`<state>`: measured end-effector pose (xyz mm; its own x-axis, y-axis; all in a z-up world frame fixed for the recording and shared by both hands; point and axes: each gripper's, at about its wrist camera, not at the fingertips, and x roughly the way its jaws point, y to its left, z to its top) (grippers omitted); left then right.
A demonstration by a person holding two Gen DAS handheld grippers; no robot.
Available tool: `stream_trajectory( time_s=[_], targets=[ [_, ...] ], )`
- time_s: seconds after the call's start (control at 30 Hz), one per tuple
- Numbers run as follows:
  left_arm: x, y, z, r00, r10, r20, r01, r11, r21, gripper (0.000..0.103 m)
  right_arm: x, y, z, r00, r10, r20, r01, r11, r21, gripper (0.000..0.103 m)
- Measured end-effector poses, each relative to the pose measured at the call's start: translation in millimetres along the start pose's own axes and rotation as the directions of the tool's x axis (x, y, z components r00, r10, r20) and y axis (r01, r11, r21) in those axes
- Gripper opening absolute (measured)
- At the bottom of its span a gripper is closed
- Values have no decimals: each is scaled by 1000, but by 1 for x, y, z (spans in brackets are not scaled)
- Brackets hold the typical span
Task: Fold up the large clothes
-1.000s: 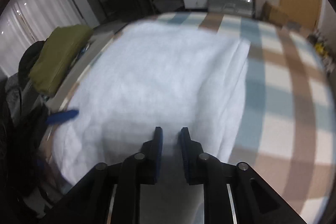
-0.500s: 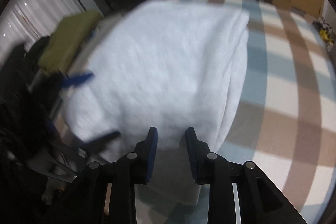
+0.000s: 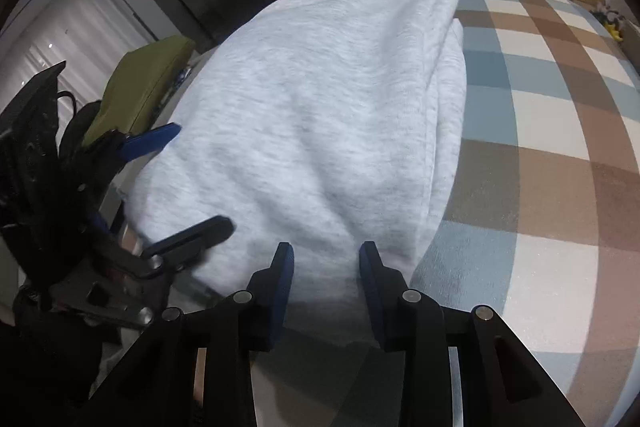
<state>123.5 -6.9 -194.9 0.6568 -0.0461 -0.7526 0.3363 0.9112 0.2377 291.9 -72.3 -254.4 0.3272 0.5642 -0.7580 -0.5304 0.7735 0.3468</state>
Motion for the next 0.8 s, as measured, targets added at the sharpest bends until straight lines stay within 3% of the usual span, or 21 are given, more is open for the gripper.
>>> stream_trajectory(
  time_s=[0.13, 0.2, 0.27, 0.3, 0.33, 0.4, 0.5, 0.53, 0.6, 0.63, 0.73, 0.8],
  targets=[
    [-19, 20, 2, 995, -94, 16, 95, 995, -43, 100, -17, 3, -4, 1000, 8, 19, -8, 1000, -4, 36],
    [-38, 50, 2, 988, -137, 70, 146, 979, -139, 100, -36, 3, -8, 996, 55, 65, -57, 998, 18, 38],
    [-44, 85, 0, 982, -165, 97, 185, 948, -259, 101, -50, -2, -6, 992, 74, 98, -80, 995, 54, 40],
    [-41, 101, 0, 975, -199, 94, 219, 925, -311, 101, -53, -4, -3, 992, 68, 110, -75, 995, 63, 46],
    [-31, 121, -1, 968, -241, 74, 251, 892, -376, 101, -53, -11, 6, 991, 44, 126, -53, 996, 75, 50],
    [-13, 145, -1, 957, -289, 30, 272, 852, -448, 101, -50, -24, 23, 989, 18, 145, -36, 992, 120, 55],
    [22, 177, 0, 901, -434, 8, 367, 752, -547, 101, -35, -54, 48, 988, 19, 151, -53, 973, 226, 55],
    [34, 184, 0, 873, -487, 21, 407, 704, -582, 101, -28, -62, 54, 990, 26, 137, -60, 968, 245, 55],
    [53, 186, -1, 832, -554, -3, 432, 652, -623, 101, -4, -76, 68, 996, 58, 70, -75, 959, 272, 55],
    [63, 186, -1, 798, -603, 0, 466, 616, -635, 101, 5, -79, 71, 997, 68, 40, -77, 955, 286, 55],
    [77, 183, 3, 721, -693, 14, 542, 551, -635, 94, 28, -86, 80, 992, 125, -22, -112, 944, 309, 57],
    [84, 181, 6, 688, -726, 15, 561, 518, -646, 94, 35, -83, 85, 989, 146, -31, -131, 948, 291, 58]
  ],
)
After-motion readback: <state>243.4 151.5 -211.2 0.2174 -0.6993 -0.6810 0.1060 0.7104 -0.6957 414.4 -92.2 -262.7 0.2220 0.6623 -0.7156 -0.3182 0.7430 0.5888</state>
